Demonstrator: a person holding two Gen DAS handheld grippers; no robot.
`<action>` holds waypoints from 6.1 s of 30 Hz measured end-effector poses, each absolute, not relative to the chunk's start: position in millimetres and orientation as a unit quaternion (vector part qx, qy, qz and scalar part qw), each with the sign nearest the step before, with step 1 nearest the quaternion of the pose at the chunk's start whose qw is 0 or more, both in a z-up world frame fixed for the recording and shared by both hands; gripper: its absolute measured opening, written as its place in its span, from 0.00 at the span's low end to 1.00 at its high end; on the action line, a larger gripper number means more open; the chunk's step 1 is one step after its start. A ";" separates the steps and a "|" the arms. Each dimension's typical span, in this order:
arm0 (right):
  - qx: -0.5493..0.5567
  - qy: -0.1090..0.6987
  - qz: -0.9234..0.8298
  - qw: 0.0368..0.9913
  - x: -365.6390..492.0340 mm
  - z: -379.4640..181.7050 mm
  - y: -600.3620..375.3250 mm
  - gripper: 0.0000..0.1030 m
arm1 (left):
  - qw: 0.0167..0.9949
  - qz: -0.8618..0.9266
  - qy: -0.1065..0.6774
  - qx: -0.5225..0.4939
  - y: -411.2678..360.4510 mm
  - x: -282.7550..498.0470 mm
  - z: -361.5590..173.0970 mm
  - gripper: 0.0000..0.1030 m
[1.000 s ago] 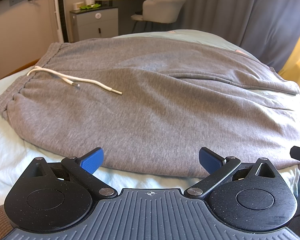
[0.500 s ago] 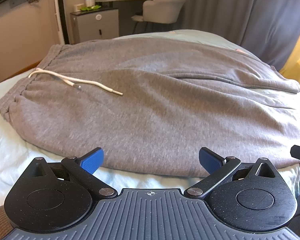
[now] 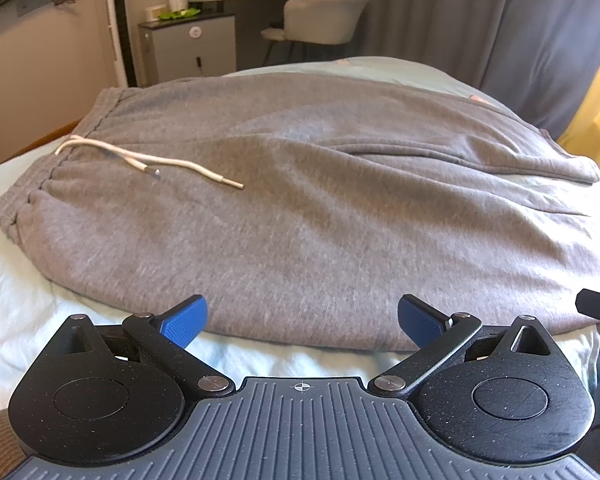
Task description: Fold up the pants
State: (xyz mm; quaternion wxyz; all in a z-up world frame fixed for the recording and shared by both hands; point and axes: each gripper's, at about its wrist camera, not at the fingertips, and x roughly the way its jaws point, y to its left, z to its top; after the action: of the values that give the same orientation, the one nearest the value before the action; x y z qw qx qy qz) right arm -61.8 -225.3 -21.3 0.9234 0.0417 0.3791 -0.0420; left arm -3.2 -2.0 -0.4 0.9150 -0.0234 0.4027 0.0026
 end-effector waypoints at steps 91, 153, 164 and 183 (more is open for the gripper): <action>0.289 0.375 -0.298 0.829 390.4 -46.7 -436.0 0.05 | 0.928 0.145 0.283 -0.194 74.4 135.5 -57.9 1.00; 0.356 0.186 -0.287 0.870 -68.2 -28.9 -506.8 0.07 | 0.867 0.013 0.346 -0.358 98.4 61.5 12.0 0.12; 0.427 0.246 -0.259 0.831 -89.8 -75.9 -509.0 0.29 | 0.879 0.143 0.311 -0.332 131.3 35.9 17.0 0.90; 0.484 0.239 -0.236 0.808 -77.9 -107.6 -525.1 0.21 | 0.865 0.084 0.389 -0.304 93.5 30.0 -4.0 0.91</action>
State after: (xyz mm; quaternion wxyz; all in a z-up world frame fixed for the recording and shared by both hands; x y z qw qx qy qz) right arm -77.9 -525.1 -107.6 0.8078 0.4842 0.2390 -0.2364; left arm 30.0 93.5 -4.0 0.8654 -0.3041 0.3891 0.0845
